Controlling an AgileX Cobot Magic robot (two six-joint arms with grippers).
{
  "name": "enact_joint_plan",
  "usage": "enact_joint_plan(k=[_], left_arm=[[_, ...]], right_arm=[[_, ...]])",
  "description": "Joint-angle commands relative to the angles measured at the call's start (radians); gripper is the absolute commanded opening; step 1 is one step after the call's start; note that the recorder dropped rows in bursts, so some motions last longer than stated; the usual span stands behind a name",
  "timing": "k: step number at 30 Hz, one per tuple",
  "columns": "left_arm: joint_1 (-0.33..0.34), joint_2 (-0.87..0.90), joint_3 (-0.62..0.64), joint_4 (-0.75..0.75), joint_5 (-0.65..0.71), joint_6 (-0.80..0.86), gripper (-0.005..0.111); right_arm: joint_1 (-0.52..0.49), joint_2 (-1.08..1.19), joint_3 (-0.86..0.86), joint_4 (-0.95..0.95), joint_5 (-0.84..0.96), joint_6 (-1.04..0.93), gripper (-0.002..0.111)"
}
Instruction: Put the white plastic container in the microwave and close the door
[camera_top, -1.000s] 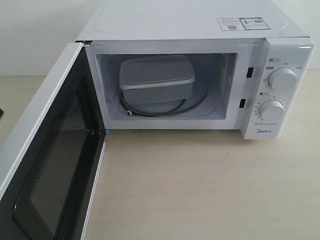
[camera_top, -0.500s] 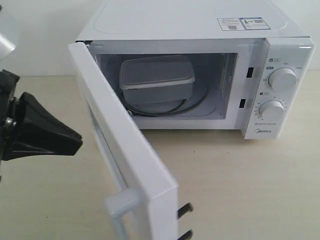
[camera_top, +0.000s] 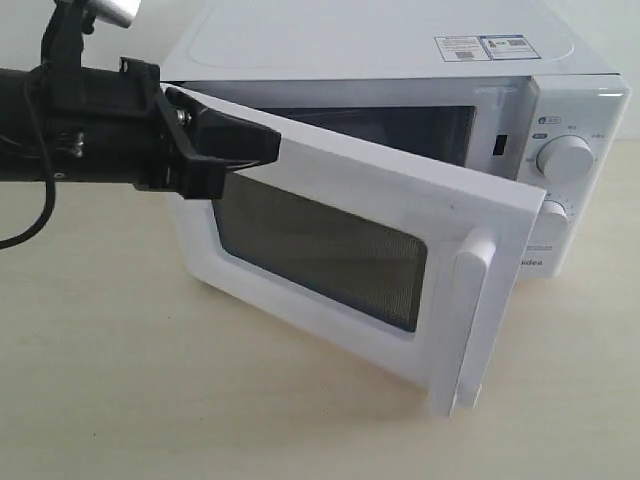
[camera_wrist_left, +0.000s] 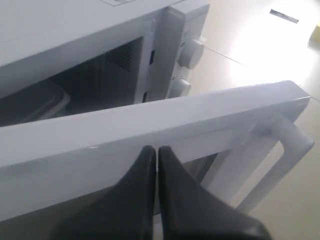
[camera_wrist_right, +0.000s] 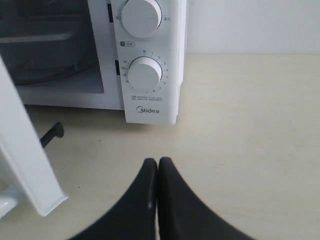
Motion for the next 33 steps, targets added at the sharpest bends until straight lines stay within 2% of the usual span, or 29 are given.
enact_joint_plan(k=[1,4,8,11,16,21,26,33], left_arm=[[-0.006,0.022,-0.006,-0.097,-0.011,0.064,0.004],[-0.006,0.020,-0.006,-0.088,0.004,0.057,0.004],[-0.004,0.002,-0.006,-0.081,0.123,0.045,0.004],[-0.004,-0.057,-0.006,-0.011,0.113,0.045,0.004],[-0.004,-0.219,-0.006,0.281,0.025,-0.217,0.004],[-0.004,-0.396,-0.003,0.628,0.008,-0.595,0.004],[-0.004,-0.512,0.039,0.780,0.015,-0.738,0.004],[-0.004,-0.635,0.090,0.749,0.012,-0.740,0.004]], right_arm=[[-0.004,-0.004,0.000,-0.009,-0.005,-0.002,0.000],[-0.004,-0.004,0.000,-0.009,-0.012,-0.002,0.000],[-0.004,-0.004,0.000,-0.009,-0.016,-0.002,0.000],[-0.004,-0.004,0.000,-0.009,-0.016,-0.002,0.000],[-0.004,-0.004,0.000,-0.009,-0.016,-0.002,0.000],[-0.004,-0.004,0.000,-0.014,-0.028,-0.023,0.000],[-0.004,-0.004,0.000,-0.034,-0.207,-0.160,0.000],[-0.004,-0.004,0.000,-0.034,-0.653,-0.191,0.000]])
